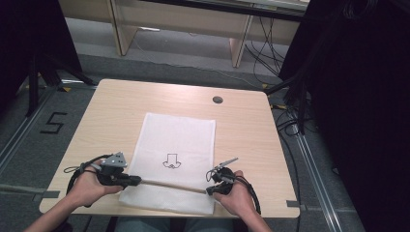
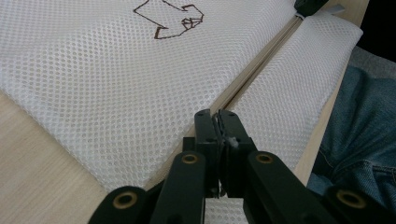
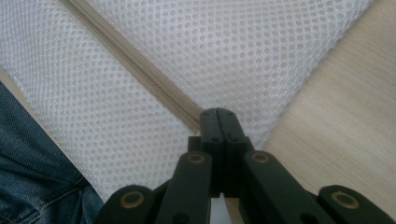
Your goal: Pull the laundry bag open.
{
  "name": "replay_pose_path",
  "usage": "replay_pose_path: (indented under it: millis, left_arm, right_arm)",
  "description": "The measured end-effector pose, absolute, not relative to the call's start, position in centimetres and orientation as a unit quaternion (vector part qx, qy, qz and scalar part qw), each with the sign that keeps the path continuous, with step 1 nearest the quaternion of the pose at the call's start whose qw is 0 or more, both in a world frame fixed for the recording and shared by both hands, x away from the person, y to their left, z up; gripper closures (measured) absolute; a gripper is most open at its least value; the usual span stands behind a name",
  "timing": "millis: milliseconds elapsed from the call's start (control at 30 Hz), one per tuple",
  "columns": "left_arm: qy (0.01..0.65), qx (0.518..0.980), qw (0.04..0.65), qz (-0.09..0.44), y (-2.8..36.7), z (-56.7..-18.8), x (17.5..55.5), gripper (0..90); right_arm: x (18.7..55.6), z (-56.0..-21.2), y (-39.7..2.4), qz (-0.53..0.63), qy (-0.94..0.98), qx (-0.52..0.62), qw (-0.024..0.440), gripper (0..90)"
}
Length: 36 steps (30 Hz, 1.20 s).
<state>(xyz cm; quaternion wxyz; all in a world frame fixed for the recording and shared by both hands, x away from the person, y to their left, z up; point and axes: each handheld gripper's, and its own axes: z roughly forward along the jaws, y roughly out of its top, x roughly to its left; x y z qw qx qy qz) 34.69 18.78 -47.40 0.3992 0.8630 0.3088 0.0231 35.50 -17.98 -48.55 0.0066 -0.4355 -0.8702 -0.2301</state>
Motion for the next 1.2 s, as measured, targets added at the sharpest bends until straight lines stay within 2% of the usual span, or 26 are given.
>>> replay_pose_path:
  millis: [933, 1200]
  left_arm:
    - [0.305, 0.867, 0.393, 0.028, 19.24, -47.5, 34.82, 87.4]
    - [0.322, 0.861, 0.393, 0.024, 19.74, -47.62, 34.73, 87.4]
  right_arm:
    - [35.56, -48.54, -17.99, -0.231, -0.873, -0.429, 0.005, 90.0]
    - [35.56, -48.54, -17.99, -0.231, -0.874, -0.429, 0.005, 90.0]
